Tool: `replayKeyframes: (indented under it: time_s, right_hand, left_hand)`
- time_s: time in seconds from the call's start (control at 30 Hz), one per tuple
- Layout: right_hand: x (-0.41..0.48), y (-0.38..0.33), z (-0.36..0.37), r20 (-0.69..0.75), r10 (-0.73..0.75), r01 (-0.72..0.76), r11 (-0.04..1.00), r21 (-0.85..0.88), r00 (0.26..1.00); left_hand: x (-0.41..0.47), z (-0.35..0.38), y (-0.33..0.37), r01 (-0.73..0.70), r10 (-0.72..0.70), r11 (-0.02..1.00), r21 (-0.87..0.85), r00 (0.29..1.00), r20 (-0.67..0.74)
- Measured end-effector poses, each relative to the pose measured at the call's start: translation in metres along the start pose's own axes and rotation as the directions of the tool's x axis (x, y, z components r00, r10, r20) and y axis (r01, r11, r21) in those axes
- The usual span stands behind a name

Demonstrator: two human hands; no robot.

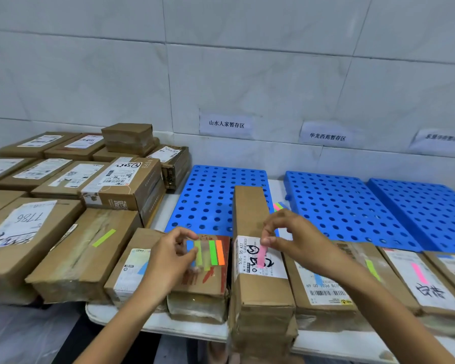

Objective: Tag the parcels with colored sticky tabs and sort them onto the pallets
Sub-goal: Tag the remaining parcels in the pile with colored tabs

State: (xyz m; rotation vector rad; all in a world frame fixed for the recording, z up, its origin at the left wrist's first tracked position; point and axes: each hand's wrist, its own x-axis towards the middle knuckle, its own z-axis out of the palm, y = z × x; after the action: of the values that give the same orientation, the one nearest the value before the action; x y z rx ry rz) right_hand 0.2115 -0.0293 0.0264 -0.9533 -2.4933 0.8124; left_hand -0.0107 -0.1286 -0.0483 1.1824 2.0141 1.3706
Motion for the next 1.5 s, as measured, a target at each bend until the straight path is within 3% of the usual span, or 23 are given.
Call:
replayKeyframes:
  time_s: [0.07, 0.17, 0.23, 0.33, 0.43, 0.5, 0.77, 0.9, 1.03, 1.17, 1.3, 1.43, 1.5]
  right_hand:
    - [-0.001, 0.001, 0.016, -0.063, 0.015, -0.019, 0.998, -0.062, 0.998]
    - [-0.002, 0.005, 0.035, -0.229, -0.034, -0.001, 0.988, -0.151, 0.973]
    - [-0.005, 0.008, 0.037, -0.265, -0.028, 0.005, 0.996, -0.086, 0.964]
    - [-0.011, 0.012, 0.037, -0.167, 0.089, -0.076, 0.993, 0.088, 0.982]
    - [-0.012, 0.015, 0.045, -0.076, 0.135, -0.109, 0.954, 0.280, 0.988]
    - [-0.013, 0.016, 0.049, -0.046, 0.158, -0.125, 0.901, 0.416, 0.986]
    - [-0.005, -0.025, 0.032, -0.073, 0.108, -0.046, 0.818, 0.574, 0.992]
    - [0.017, -0.057, 0.029, -0.074, 0.056, 0.005, 0.759, 0.651, 0.996]
    - [0.047, -0.086, 0.041, -0.063, -0.020, 0.060, 0.671, 0.739, 0.998]
    - [0.076, -0.117, 0.069, 0.062, -0.033, -0.021, 0.709, 0.705, 0.998]
    - [0.115, -0.134, 0.084, 0.133, -0.043, -0.071, 0.664, 0.744, 0.990]
    - [0.177, -0.140, 0.086, 0.193, 0.000, -0.172, 0.454, 0.875, 0.981]
    - [0.213, -0.136, 0.089, 0.198, 0.049, -0.200, 0.419, 0.886, 0.979]
  left_hand:
    - [-0.003, 0.003, -0.002, -0.103, 0.108, 0.966, 0.236, 0.994, -0.007]
    - [-0.008, 0.009, 0.001, -0.183, 0.233, 0.811, 0.556, 0.972, -0.019]
    - [-0.013, 0.014, 0.012, -0.222, 0.241, 0.848, 0.481, 0.970, 0.022]
    - [-0.027, 0.029, 0.035, -0.188, 0.152, 0.960, 0.206, 0.972, 0.179]
    - [-0.040, 0.044, 0.043, -0.132, 0.115, 0.991, 0.033, 0.942, 0.316]
    - [-0.045, 0.051, 0.045, -0.121, 0.125, 0.992, -0.032, 0.943, 0.307]
    - [-0.047, 0.032, 0.064, -0.114, 0.164, 0.939, -0.324, 0.977, 0.134]
    - [-0.037, 0.003, 0.066, -0.096, 0.151, 0.862, -0.498, 0.986, 0.070]
    - [-0.016, -0.037, 0.066, -0.146, 0.078, 0.743, -0.653, 0.988, -0.132]
    - [0.010, -0.077, 0.062, -0.245, 0.014, 0.715, -0.655, 0.942, -0.336]
    - [0.039, -0.109, 0.053, -0.271, -0.028, 0.730, -0.628, 0.906, -0.423]
    - [0.084, -0.144, 0.034, -0.181, -0.094, 0.774, -0.607, 0.915, -0.393]
    - [0.109, -0.162, 0.022, -0.107, -0.118, 0.817, -0.567, 0.931, -0.345]
